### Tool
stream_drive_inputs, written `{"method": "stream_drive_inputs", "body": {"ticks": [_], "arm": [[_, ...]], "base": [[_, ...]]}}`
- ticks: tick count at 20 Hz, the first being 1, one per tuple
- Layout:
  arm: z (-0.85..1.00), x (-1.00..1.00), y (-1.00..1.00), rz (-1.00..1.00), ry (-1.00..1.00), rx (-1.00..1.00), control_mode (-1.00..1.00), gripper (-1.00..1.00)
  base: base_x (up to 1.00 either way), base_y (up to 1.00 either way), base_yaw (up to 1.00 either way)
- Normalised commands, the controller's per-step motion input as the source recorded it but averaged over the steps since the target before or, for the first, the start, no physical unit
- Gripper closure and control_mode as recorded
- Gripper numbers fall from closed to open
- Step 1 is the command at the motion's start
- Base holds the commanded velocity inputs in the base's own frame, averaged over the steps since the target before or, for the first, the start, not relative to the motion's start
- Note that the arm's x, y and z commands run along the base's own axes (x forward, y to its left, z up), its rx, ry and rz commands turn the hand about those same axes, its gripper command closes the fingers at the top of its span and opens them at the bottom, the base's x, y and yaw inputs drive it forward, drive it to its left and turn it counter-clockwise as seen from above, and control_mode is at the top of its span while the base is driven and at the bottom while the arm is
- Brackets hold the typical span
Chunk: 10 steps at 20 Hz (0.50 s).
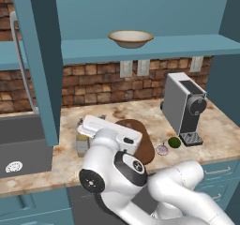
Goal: Open the cabinet. Place the bowl and condiment on the counter. Then place the lime and garlic on the cutting board.
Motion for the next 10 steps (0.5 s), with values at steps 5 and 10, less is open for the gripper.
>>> {"method": "stream_drive_inputs", "body": {"ticks": [5, 10], "arm": [[0.34, -0.22, -0.45, 0.01, 0.03, 0.18, -1.00, -1.00], [0.07, -0.02, -0.48, 0.00, 0.11, 0.30, -1.00, -1.00]], "base": [[0.00, 0.00, 0.00], [0.00, 0.00, 0.00]]}}
